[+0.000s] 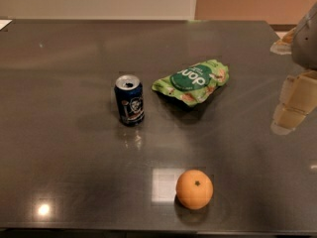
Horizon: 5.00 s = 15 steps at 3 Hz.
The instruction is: Pick green rice chip bag
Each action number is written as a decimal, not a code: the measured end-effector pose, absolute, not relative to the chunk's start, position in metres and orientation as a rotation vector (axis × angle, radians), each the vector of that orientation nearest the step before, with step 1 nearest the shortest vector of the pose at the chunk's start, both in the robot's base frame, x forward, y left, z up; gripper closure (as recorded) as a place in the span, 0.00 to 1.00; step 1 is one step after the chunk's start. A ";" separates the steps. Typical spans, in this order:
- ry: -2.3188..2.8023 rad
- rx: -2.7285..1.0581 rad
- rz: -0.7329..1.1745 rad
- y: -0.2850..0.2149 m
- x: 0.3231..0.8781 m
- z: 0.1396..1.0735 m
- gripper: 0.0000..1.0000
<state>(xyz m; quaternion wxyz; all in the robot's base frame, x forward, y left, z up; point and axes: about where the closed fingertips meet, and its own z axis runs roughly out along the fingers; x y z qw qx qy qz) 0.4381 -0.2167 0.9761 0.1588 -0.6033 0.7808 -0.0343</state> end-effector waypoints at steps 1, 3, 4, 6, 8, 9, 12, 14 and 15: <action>2.232 -1.725 -0.098 -0.217 0.438 0.976 0.00; 2.146 -1.772 -0.144 -0.207 0.466 0.976 0.00; 2.063 -1.836 -0.149 -0.193 0.495 0.974 0.00; 1.911 -1.969 -0.107 -0.167 0.551 0.962 0.00; 1.803 -2.087 -0.036 -0.138 0.586 0.936 0.00; 1.769 -2.151 0.009 -0.123 0.601 0.909 0.00; 1.743 -2.308 0.042 -0.108 0.621 0.860 0.18; 1.730 -2.343 0.027 -0.116 0.618 0.860 0.64; 1.712 -2.344 0.033 -0.117 0.612 0.871 0.87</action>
Offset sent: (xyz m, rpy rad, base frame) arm 0.0145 0.0019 -0.0009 -0.0031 -0.0125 0.0403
